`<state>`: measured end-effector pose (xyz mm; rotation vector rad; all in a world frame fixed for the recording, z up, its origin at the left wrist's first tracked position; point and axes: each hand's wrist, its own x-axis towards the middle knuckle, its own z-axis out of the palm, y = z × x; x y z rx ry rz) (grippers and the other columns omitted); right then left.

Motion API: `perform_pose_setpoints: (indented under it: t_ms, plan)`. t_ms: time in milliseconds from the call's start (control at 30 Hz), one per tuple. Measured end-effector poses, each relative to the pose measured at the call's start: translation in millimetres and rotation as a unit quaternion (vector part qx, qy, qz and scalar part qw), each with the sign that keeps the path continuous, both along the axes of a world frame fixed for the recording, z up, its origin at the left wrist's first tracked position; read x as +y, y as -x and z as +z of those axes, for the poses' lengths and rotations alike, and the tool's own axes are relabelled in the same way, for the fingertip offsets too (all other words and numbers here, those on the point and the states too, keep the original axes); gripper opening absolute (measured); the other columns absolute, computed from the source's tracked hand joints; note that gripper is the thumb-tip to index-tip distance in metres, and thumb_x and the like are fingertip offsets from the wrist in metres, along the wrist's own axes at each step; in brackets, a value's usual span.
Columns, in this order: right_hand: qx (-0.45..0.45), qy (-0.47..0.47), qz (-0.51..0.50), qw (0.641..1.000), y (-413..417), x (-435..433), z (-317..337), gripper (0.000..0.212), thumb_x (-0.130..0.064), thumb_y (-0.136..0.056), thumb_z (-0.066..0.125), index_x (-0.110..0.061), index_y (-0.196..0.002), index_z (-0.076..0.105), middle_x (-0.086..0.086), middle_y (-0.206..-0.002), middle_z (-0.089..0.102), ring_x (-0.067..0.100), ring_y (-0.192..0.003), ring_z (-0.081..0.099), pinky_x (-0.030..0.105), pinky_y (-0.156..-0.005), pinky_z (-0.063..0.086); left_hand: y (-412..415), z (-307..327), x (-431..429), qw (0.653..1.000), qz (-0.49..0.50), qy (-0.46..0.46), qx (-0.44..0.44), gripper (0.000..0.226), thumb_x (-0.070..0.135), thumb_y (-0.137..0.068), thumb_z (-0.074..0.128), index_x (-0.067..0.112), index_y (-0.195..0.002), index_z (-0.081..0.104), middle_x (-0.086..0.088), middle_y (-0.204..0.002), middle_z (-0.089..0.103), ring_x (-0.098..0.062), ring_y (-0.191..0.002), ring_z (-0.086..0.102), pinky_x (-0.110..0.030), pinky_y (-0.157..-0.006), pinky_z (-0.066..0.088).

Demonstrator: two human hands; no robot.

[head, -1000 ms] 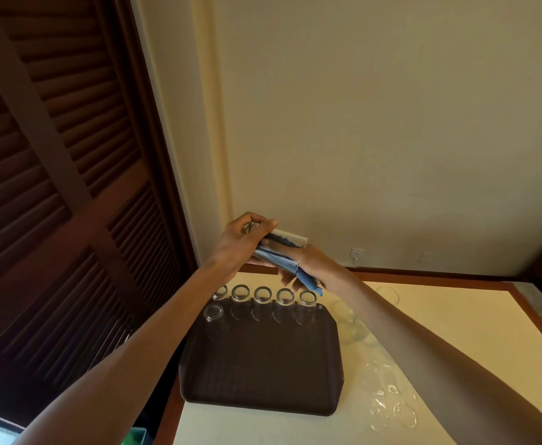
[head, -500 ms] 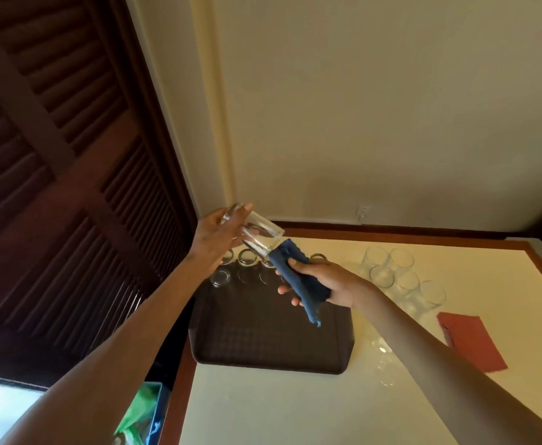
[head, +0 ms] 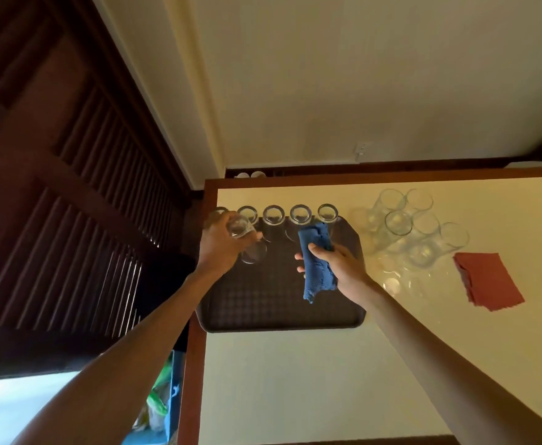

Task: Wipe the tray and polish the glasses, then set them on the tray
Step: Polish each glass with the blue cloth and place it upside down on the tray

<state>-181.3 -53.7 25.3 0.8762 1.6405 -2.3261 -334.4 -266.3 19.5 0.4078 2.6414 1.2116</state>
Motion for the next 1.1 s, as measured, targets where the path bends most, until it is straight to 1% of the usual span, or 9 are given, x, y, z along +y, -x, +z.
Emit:
perform_pose_setpoints:
  t_ms: [67,133,300,400,567,700,900,1000,1100]
  plan:
    - [-0.004,0.000,-0.019,1.000,2.4,-4.2,-2.8,0.035,-0.026,-0.100,0.056,-0.009,-0.131,0.057,0.016,-0.110,0.074,0.032,-0.093,0.072,0.038,-0.078,0.060,0.4,-13.2,1.3,0.998,-0.014,0.054,0.022,0.064,0.048,-0.067,0.094,0.022,-0.118,0.067,0.000,-0.121,0.061,-0.016,-0.111,0.059,-0.034,-0.094,0.054]
    - [-0.013,0.006,-0.032,0.999,5.1,-8.4,-4.8,0.035,-0.036,-0.101,0.053,-0.014,-0.127,0.059,0.014,-0.109,0.074,0.030,-0.094,0.072,0.035,-0.076,0.060,-2.4,-21.9,2.3,0.995,-0.036,0.088,0.037,0.070,0.046,-0.067,0.094,0.019,-0.125,0.066,-0.002,-0.124,0.062,-0.021,-0.119,0.055,-0.042,-0.102,0.050]
    - [-0.054,0.034,-0.055,0.996,9.3,-14.2,-11.8,0.049,-0.059,-0.100,0.036,-0.023,-0.115,0.065,0.014,-0.108,0.075,0.033,-0.093,0.071,0.045,-0.088,0.057,-8.3,-35.9,5.2,0.987,-0.081,0.130,0.053,0.072,0.037,-0.074,0.092,0.014,-0.135,0.061,-0.006,-0.132,0.062,-0.027,-0.133,0.048,-0.042,-0.110,0.037]
    - [-0.064,0.031,-0.059,0.996,9.5,-16.2,-12.6,0.052,-0.059,-0.102,0.031,-0.022,-0.115,0.066,0.015,-0.109,0.075,0.033,-0.094,0.071,0.046,-0.091,0.056,-9.3,-41.0,7.5,0.984,-0.083,0.140,0.067,0.073,0.036,-0.074,0.092,0.014,-0.136,0.059,-0.006,-0.135,0.062,-0.026,-0.136,0.046,-0.043,-0.112,0.034]
    - [-0.069,0.004,-0.046,0.997,8.7,-14.4,-12.9,0.044,-0.055,-0.103,0.035,-0.024,-0.113,0.066,0.009,-0.105,0.077,0.032,-0.100,0.072,0.052,-0.100,0.052,-11.0,-42.9,9.3,0.981,-0.082,0.155,0.078,0.074,0.034,-0.074,0.092,0.013,-0.137,0.058,-0.009,-0.138,0.061,-0.028,-0.139,0.046,-0.045,-0.114,0.032]
    - [-0.063,-0.003,-0.031,0.998,1.7,-8.9,-7.8,0.040,-0.051,-0.104,0.037,-0.025,-0.117,0.063,0.009,-0.108,0.076,0.031,-0.104,0.071,0.053,-0.103,0.050,-14.1,-41.6,10.3,0.979,-0.084,0.170,0.079,0.075,0.037,-0.074,0.091,0.014,-0.137,0.057,-0.008,-0.138,0.061,-0.028,-0.140,0.045,-0.045,-0.116,0.030]
    - [-0.064,0.015,-0.045,0.997,-18.0,9.2,9.5,0.051,-0.054,-0.105,0.025,-0.024,-0.115,0.064,0.014,-0.110,0.074,0.030,-0.094,0.072,0.040,-0.087,0.058,-22.8,-24.8,19.8,0.977,-0.081,0.185,0.071,0.083,0.044,-0.074,0.091,0.017,-0.142,0.053,-0.009,-0.144,0.054,-0.031,-0.142,0.039,-0.052,-0.113,0.036]
    - [-0.043,0.024,-0.064,0.997,-28.5,22.1,19.8,0.050,-0.047,-0.107,0.028,-0.015,-0.123,0.062,0.011,-0.102,0.075,0.025,-0.086,0.074,0.035,-0.075,0.061,-34.1,-5.8,35.6,0.979,-0.081,0.155,0.107,0.063,0.041,-0.085,0.082,0.018,-0.138,0.057,-0.008,-0.141,0.056,-0.031,-0.138,0.042,-0.052,-0.113,0.040]
    - [-0.022,0.041,-0.101,0.994,-36.8,41.0,28.3,0.051,-0.040,-0.107,0.034,-0.002,-0.136,0.053,0.014,-0.104,0.072,0.024,-0.082,0.074,0.038,-0.070,0.063,-49.3,13.0,61.2,0.979,-0.114,0.111,0.129,0.040,0.030,-0.093,0.074,0.016,-0.130,0.063,-0.006,-0.130,0.062,-0.028,-0.128,0.052,-0.048,-0.109,0.043]
